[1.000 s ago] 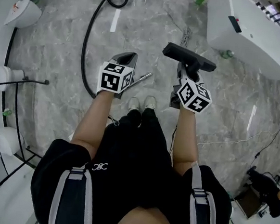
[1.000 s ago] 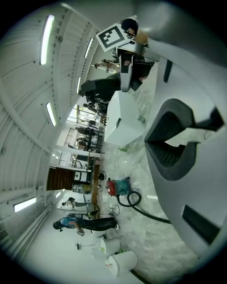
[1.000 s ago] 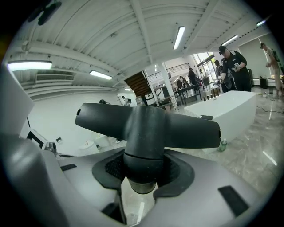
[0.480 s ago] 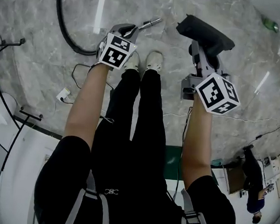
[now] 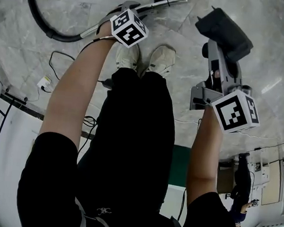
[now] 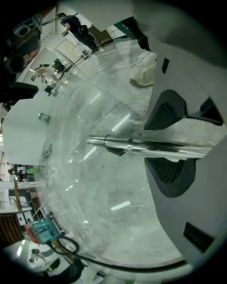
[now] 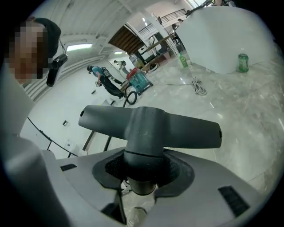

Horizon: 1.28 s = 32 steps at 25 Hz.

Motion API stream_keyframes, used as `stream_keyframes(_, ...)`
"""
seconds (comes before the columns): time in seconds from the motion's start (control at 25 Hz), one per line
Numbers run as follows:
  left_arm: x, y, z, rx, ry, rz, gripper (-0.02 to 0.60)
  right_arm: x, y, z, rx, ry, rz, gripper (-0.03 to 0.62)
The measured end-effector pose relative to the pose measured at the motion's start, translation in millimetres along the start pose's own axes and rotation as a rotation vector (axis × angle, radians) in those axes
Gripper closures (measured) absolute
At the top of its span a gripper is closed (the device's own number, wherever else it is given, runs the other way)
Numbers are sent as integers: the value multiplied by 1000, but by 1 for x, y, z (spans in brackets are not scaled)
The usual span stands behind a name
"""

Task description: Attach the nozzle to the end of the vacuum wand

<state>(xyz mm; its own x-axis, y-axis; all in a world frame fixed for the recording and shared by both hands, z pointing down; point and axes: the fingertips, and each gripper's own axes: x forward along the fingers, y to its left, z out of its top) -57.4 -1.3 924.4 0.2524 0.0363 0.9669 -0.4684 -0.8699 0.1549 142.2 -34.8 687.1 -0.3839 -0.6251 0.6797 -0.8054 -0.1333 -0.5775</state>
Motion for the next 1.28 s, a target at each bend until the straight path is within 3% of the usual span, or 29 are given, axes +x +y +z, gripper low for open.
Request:
stream_keyframes(0.2,45,6,-17,106,73,40,400,23,-14,-10,12,-4,12,425)
stream_keyframes(0.32,52,9,-25,121,109,47,396,36,-13,-3,25,-23,25,425)
stream_keyframes(0.44,39,-1,-20,124,115,-28,403,35,-9,13,43,-45,20,425)
stream_keyframes(0.64,-38,-23,6,154,-32,-106,403,10,8,37,74,-81,21,425)
stream_keyframes(0.92,-180,-72,32,212,-237,-142,403,-55,50,47,107,-90,36,425)
stream_keyframes(1.12,-200,-83,39,248,-263,-166,403,-57,65,50,137,-100,81,425)
stream_keyframes(1.28,-207,-90,36,259,-264,-165,403,-58,82,48,100,-70,150,425)
